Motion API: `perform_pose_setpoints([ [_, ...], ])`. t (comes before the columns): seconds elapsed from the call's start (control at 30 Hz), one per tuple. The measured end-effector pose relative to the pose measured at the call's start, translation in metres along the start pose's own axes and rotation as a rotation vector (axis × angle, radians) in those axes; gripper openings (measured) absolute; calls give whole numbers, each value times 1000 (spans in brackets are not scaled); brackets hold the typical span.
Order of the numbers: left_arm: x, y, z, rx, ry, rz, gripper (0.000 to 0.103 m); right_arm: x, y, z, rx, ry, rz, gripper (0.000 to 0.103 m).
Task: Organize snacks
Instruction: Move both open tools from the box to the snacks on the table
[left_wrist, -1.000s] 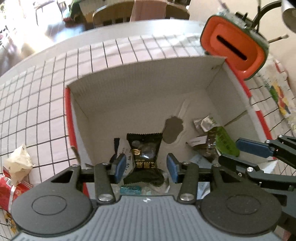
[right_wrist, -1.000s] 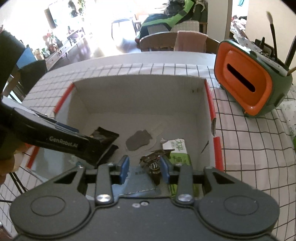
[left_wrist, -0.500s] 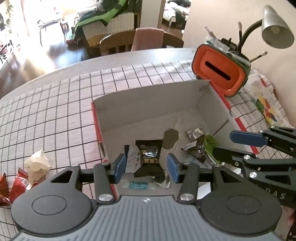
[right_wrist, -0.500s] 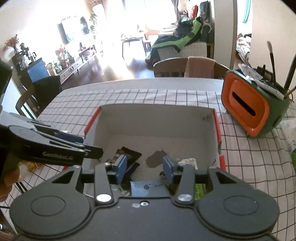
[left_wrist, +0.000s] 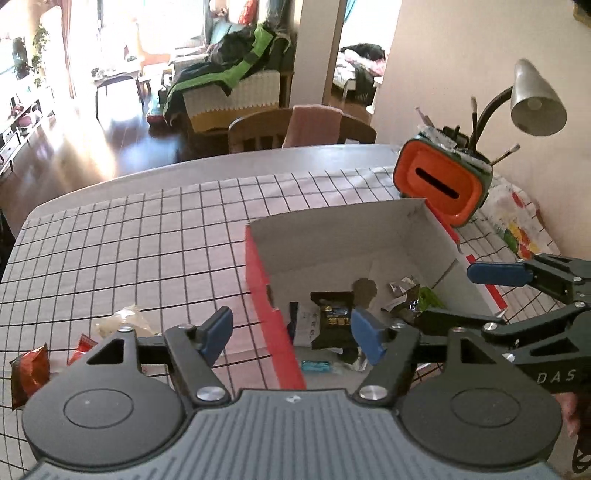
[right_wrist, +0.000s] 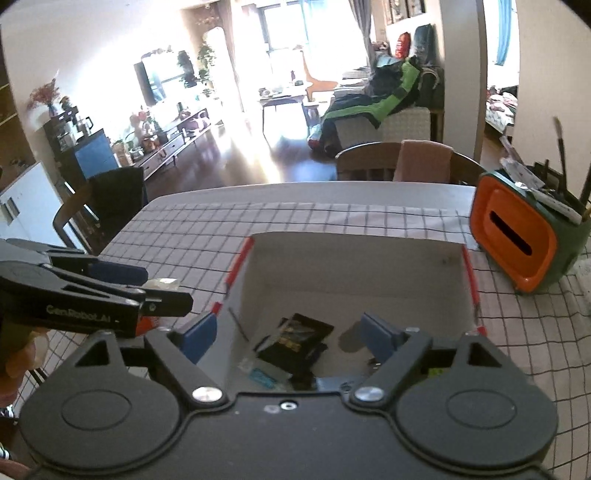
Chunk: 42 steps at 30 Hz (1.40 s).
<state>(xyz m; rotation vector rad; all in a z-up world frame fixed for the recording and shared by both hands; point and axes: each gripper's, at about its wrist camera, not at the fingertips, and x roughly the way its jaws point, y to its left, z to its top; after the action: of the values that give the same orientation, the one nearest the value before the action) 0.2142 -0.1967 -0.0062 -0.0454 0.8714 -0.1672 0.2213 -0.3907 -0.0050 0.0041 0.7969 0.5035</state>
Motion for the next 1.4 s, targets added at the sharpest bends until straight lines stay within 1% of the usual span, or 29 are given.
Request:
perform_pose_setpoints([
  [0.13,-15,17,-11,2,-39,10,79,2,19,0,-26,-7,13,100],
  [0.2,-21,27,-17,1,-58,22,83,4,30,1,-36,-16,16,102],
  [0.33,-33,52,-29,-8,-85,46,84,10,53,0,-44,-22,24,103],
  [0.6,-47,113,-46,-55,-88,63,86,31,97,0,-26,-7,36,103],
  [0.7,-52,138,-51,-66,-85,81,86,39,113,0,-15,0,29,103],
  [0.83,-53,179,-56,-106,-58,124,86,48,132,0,2,-10,-10,103],
  [0.97,-47,218,-62,-167,-8,166,86,62,151,0,15,6,-11,103],
  [1.1,-38,253,-65,-229,42,168,86,81,171,-2,21,38,-16,103],
  [1.23,-23,278,-68,-268,78,171,86,99,190,-4,36,66,-34,103],
  [1.4,-4,312,-77,-365,144,176,86,125,211,-4,63,112,-52,103],
])
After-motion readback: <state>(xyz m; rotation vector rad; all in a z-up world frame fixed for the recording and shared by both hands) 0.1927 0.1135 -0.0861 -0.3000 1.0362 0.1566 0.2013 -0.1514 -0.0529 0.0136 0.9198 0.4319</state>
